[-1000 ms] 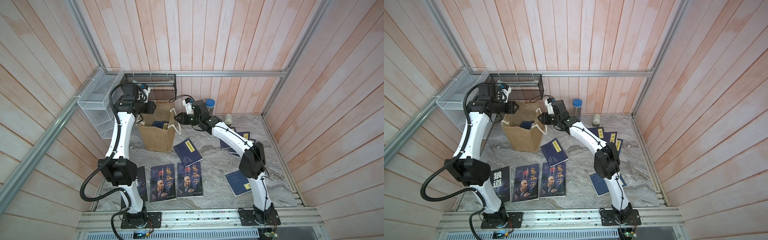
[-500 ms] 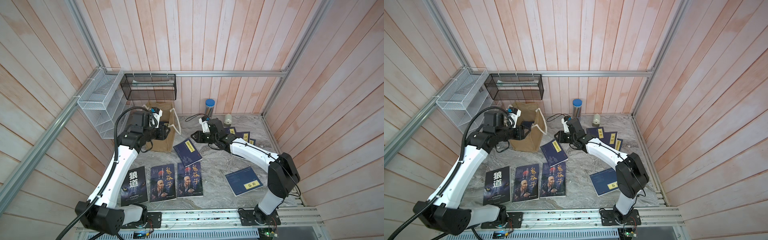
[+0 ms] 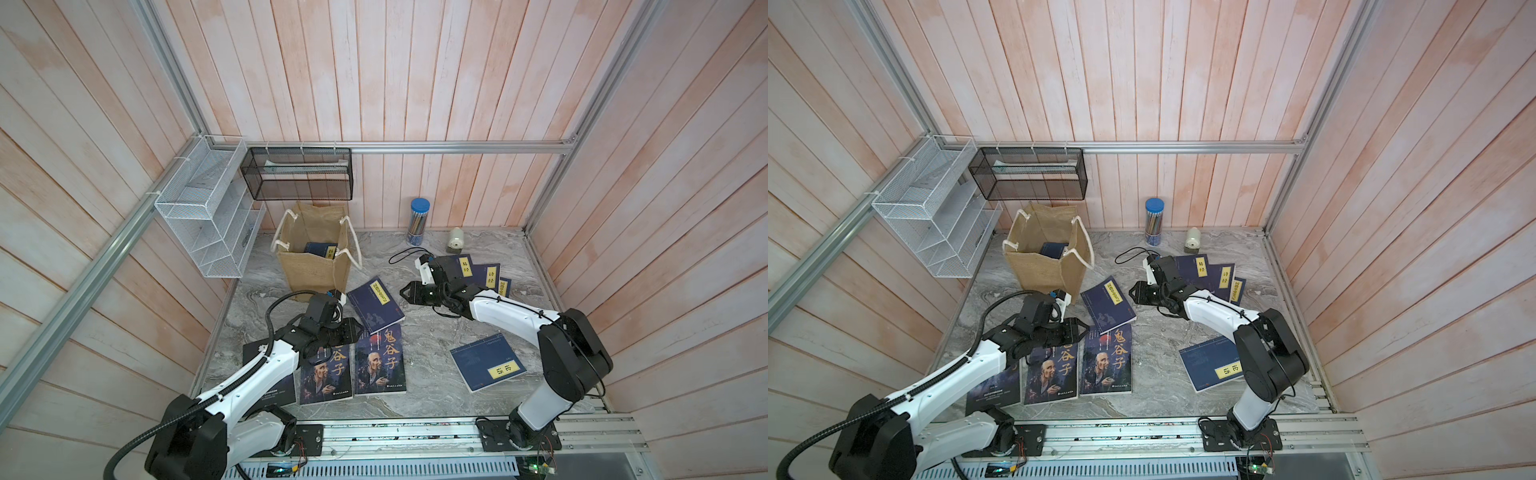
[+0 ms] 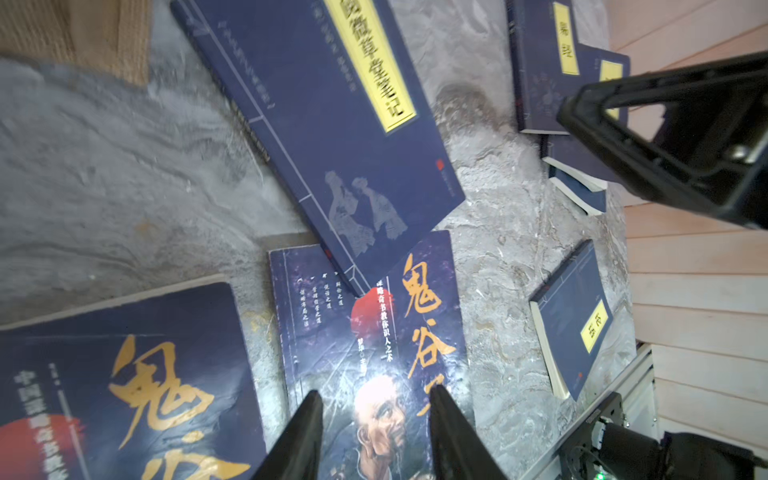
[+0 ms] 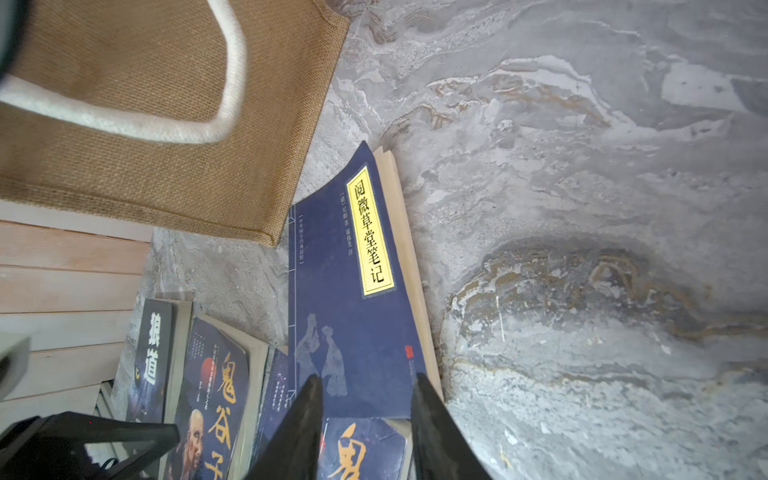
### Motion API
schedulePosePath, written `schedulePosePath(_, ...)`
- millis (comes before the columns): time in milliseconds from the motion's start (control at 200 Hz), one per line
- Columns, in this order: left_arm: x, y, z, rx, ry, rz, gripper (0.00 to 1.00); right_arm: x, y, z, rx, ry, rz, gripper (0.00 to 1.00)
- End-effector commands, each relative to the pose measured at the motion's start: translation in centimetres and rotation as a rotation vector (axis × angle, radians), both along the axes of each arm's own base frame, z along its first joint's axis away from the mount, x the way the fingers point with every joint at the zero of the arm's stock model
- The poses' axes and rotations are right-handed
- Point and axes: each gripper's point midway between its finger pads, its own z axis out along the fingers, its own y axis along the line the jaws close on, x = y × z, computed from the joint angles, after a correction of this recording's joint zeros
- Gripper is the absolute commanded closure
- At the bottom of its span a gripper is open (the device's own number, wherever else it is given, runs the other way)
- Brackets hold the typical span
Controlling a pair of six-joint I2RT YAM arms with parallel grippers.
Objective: Put the books into the canvas bag
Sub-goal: Pick up the book from the center of the board.
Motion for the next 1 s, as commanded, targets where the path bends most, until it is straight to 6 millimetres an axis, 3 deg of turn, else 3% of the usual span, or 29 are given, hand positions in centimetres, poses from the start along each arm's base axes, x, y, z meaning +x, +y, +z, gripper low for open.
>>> schedulePosePath(0,2.3,-2.1,0.6,-0.124,-0.036,0.024,0.55,0.9,0.1,-1.7,-0.014,0.022,0.022,0.61)
schedulePosePath(145,3.3,-2.9,-2.0,-0.142,0.065,0.061,0.55,2.0,0.7,-2.8,-0.002,0.048,0.034,0.61)
schedulePosePath(310,4.1,-3.2,-3.7,-0.154,0.110,0.103,0.55,2.4,1.4,-3.7,0.004,0.068,0.054,0.61)
schedulePosePath(660,3.5,-3.1,-6.6,-0.259,0.190,0.192,0.53,0.7,2.2,-8.3,0.010,0.169,0.080,0.62)
schedulePosePath(995,4.1,-4.6,-5.4,-0.376,0.185,0.174,0.52,-2.1,2.3,-9.9,-0.017,0.227,0.127,0.76)
